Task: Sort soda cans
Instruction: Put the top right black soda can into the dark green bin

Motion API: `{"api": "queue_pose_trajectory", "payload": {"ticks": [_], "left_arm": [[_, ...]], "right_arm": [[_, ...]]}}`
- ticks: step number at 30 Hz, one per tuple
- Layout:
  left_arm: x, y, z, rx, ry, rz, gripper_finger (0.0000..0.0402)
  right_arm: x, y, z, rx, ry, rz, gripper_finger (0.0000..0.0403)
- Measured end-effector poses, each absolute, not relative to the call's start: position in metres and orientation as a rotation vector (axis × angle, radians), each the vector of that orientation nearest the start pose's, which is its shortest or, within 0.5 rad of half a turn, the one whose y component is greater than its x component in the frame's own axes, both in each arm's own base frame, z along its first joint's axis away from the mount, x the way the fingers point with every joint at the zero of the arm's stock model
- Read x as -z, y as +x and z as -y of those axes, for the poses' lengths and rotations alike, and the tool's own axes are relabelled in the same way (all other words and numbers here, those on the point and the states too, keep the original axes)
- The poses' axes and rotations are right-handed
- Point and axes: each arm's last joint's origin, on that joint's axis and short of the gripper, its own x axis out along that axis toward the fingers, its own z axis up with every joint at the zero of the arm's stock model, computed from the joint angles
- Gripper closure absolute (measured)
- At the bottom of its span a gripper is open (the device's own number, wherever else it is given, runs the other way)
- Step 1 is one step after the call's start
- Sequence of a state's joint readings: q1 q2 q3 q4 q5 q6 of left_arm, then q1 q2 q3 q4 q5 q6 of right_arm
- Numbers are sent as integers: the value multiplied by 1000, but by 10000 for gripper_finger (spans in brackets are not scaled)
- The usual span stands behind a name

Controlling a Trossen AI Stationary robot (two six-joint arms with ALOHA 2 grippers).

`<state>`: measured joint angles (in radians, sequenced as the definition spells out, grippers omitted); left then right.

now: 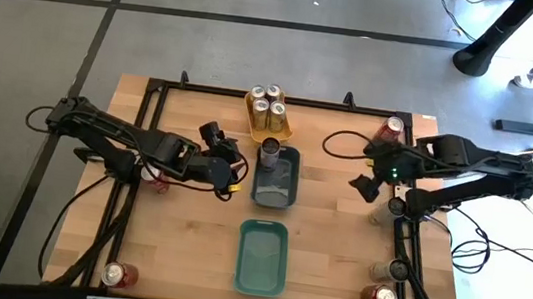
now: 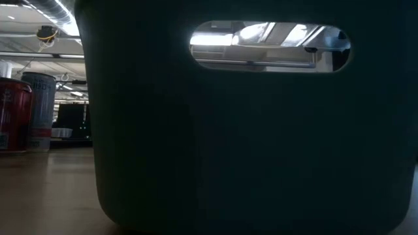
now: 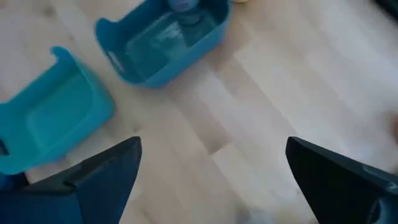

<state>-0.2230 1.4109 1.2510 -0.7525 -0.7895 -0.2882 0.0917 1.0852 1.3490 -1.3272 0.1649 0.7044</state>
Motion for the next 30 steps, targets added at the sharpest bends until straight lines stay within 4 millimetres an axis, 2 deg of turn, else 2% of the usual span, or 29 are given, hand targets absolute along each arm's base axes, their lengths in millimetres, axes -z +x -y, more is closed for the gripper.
{"api": "queue_pose_trajectory", "payload": {"ticks": [5, 10, 15, 21, 30], "left_arm": [[-315, 281, 43, -632, 182, -719, 107], [-315, 281, 43, -636, 170, -713, 107], [-315, 281, 43, -638, 165, -713, 107], [-314, 281, 43, -639, 168, -718, 107], [-313, 279, 42, -653, 147, -728, 107]], "right_arm": [[-371, 167, -16, 274, 578, -1087, 12], [-362, 148, -15, 380, 615, -1319, 12], [-360, 146, -16, 385, 652, -1301, 13], [-349, 145, -15, 358, 535, -1355, 13], [-316, 138, -14, 276, 379, -1483, 13]]}}
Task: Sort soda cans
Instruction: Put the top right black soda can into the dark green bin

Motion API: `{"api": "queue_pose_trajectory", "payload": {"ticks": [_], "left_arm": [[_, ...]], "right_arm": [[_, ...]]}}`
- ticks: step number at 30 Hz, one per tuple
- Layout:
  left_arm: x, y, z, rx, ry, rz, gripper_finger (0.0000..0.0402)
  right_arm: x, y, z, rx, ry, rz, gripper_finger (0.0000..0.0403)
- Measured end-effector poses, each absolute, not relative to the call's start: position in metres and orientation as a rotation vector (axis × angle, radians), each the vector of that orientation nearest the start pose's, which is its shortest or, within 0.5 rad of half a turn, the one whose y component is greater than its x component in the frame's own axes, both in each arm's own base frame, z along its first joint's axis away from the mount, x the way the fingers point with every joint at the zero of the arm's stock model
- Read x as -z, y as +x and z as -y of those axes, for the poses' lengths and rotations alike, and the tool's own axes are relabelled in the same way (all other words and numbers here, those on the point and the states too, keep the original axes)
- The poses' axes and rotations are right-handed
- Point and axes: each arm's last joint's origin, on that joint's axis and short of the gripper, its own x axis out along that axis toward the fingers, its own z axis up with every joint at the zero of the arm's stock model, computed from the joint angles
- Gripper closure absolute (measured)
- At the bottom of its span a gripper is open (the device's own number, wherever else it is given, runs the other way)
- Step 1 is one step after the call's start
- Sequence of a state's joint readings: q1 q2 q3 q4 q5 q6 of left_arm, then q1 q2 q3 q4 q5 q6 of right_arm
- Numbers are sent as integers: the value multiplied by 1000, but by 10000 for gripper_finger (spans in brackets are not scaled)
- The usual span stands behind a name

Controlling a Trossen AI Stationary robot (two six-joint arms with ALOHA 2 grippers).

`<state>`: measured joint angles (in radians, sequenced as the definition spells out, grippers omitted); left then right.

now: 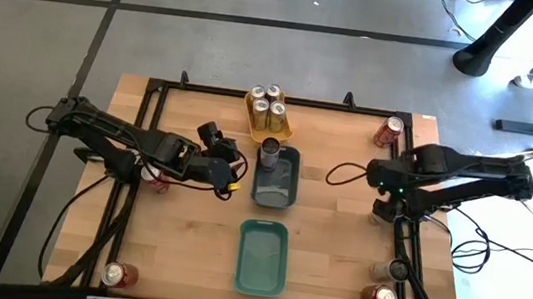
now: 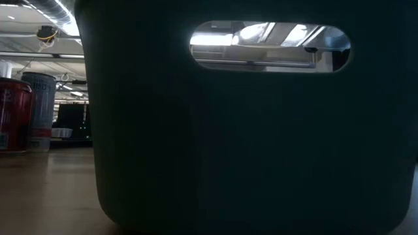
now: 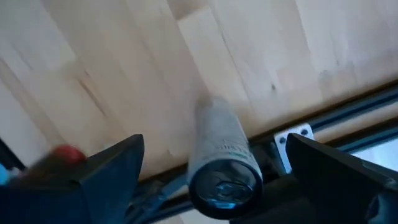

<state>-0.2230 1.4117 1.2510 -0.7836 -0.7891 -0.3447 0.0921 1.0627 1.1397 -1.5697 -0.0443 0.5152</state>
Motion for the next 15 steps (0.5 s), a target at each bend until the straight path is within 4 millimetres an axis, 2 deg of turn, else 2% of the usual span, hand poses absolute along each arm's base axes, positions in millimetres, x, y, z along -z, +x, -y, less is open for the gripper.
{"api": "queue_pose_trajectory", "payload": {"ticks": [7, 15], "left_arm": [[-313, 279, 42, -655, 137, -721, 107], [-313, 279, 42, -656, 135, -720, 107]], "right_arm": [[-289, 131, -14, 239, 321, -1597, 13], [-269, 127, -15, 219, 338, -1686, 13]]}}
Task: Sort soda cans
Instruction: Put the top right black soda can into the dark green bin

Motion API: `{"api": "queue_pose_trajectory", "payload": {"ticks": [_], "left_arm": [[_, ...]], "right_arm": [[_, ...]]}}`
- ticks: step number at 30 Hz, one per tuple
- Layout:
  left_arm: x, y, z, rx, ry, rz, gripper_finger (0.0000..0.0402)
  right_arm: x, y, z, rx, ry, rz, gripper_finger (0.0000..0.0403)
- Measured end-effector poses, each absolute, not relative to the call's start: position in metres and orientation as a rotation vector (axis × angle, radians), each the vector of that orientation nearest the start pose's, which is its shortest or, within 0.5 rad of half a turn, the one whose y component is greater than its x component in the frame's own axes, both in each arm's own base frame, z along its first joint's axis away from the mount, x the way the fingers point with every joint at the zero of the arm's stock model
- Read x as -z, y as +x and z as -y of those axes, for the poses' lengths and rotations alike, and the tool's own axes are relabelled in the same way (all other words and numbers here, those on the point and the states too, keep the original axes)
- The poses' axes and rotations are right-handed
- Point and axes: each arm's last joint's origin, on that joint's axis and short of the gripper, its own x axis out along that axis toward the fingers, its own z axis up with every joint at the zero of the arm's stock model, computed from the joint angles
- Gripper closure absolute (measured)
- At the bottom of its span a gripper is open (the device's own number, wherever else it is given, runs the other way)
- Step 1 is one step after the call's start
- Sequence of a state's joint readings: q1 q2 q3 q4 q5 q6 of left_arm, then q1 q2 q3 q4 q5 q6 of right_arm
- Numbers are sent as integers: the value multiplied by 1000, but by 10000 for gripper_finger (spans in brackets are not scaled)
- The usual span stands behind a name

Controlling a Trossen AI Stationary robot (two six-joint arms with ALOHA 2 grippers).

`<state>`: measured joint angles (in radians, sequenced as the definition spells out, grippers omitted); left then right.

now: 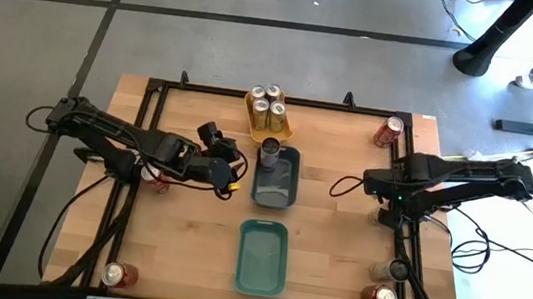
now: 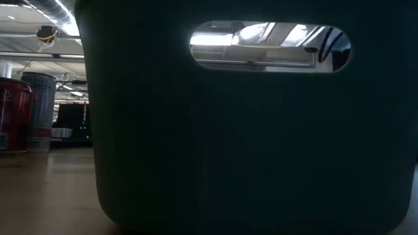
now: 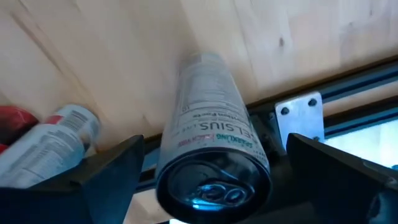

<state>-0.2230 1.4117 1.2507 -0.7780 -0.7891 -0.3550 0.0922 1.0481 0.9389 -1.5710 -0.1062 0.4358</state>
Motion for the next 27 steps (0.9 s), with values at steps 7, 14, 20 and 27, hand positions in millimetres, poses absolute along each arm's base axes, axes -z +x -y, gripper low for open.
{"api": "queue_pose_trajectory", "payload": {"ticks": [7, 14, 20, 27], "left_arm": [[-313, 279, 42, -656, 135, -719, 107], [-313, 279, 42, -655, 136, -719, 107], [-313, 279, 43, -646, 151, -723, 107], [-312, 280, 47, -622, 185, -735, 107]], "right_arm": [[-256, 123, -16, 203, 369, -1751, 13], [-251, 121, -16, 214, 373, -1772, 42], [-251, 121, -16, 220, 379, -1771, 147], [-256, 123, -16, 233, 389, -1750, 159]]}}
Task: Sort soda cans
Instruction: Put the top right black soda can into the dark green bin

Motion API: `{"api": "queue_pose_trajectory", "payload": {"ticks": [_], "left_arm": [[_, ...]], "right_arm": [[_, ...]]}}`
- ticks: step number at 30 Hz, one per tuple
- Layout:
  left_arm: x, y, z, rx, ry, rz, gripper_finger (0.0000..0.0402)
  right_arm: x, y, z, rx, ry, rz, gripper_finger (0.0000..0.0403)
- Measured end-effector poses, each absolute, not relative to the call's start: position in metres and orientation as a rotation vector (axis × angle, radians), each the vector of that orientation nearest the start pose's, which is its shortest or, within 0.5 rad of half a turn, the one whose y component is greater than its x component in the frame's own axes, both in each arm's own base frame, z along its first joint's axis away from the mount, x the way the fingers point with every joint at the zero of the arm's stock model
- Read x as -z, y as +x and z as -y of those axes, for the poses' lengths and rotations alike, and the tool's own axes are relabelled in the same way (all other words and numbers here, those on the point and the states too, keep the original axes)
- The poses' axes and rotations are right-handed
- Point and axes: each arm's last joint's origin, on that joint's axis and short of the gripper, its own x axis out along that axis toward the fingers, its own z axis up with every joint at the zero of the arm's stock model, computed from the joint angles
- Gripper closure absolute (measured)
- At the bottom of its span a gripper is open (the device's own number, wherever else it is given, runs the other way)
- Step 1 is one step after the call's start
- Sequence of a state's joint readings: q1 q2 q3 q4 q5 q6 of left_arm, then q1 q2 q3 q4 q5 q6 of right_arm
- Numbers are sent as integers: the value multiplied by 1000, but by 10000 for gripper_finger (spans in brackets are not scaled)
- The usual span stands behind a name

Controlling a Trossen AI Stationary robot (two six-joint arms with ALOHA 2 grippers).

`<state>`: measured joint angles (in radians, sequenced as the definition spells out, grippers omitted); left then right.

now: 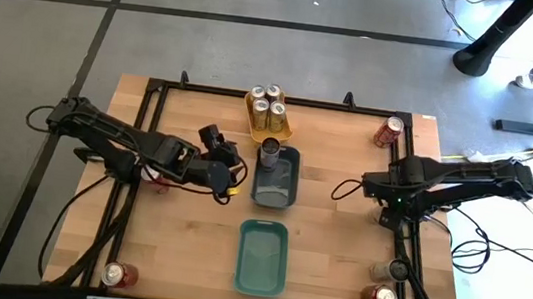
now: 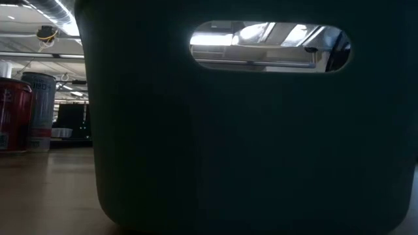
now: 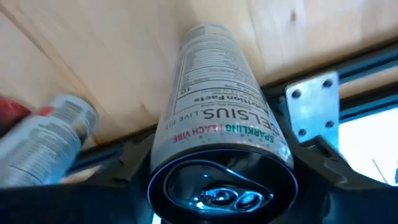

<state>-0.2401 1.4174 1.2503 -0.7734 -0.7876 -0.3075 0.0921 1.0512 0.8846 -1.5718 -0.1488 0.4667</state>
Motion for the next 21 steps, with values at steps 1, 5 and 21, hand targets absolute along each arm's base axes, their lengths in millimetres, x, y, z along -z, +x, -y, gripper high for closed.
{"api": "queue_pose_trajectory", "payload": {"ticks": [1, 5, 21], "left_arm": [[-312, 280, 47, -622, 184, -735, 107], [-312, 281, 48, -622, 178, -726, 107], [-320, 308, 54, -319, 26, -593, 107]], "right_arm": [[-260, 125, -16, 232, 387, -1732, 159], [-277, 130, -16, 246, 397, -1659, 159], [-340, 190, -16, 154, 289, -1007, 159]]}}
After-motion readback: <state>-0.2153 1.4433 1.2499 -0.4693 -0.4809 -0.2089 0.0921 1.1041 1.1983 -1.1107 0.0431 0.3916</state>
